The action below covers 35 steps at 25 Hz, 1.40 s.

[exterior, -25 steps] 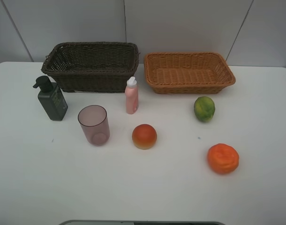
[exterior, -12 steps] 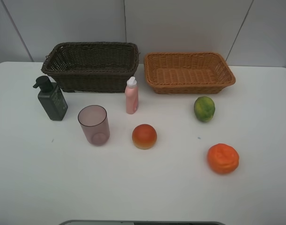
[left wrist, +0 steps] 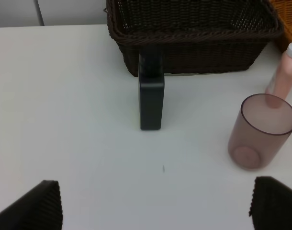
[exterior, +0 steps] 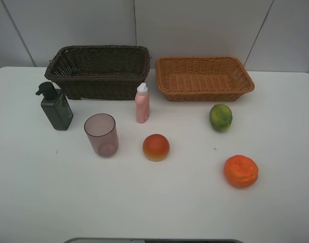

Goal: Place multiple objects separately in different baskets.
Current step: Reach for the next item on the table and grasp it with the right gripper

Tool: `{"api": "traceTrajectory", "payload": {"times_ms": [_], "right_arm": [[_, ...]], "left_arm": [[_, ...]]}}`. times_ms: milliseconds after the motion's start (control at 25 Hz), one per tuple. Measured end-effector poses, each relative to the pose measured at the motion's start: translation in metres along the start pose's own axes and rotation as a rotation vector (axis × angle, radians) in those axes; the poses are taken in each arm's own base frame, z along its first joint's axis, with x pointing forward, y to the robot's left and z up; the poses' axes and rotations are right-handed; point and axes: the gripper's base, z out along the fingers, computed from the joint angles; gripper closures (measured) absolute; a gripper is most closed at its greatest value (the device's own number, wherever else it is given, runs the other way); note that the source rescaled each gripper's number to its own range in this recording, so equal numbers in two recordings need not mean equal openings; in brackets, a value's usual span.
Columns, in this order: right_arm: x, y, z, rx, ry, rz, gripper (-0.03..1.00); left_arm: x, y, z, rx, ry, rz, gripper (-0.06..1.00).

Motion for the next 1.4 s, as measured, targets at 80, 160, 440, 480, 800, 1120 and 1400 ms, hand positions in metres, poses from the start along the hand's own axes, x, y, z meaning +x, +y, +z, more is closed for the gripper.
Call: {"api": "traceTrajectory", "payload": {"times_ms": [80,160,440,480,800,1120,1400], "right_arm": [[-0.006,0.001,0.009,-0.006,0.065,-0.002,0.16],[-0.015,0.003,0.016,-0.017,0.118,0.002,0.16],[-0.051,0.008,0.049,-0.049,0.258,0.015,0.16],[-0.054,0.009,0.056,-0.057,0.280,0.020,0.16],[-0.061,0.019,0.124,-0.093,0.464,0.062,0.16],[-0.071,0.044,0.207,-0.139,0.686,0.056,0.16],[-0.091,0.082,0.283,-0.155,0.848,-0.062,0.16]], "left_arm": [[0.000,0.000,0.000,0.000,0.000,0.000,-0.05],[0.000,0.000,0.000,0.000,0.000,0.000,-0.05],[0.000,0.000,0.000,0.000,0.000,0.000,-0.05],[0.000,0.000,0.000,0.000,0.000,0.000,-0.05],[0.000,0.000,0.000,0.000,0.000,0.000,-0.05],[0.000,0.000,0.000,0.000,0.000,0.000,-0.05],[0.000,0.000,0.000,0.000,0.000,0.000,-0.05]]}}
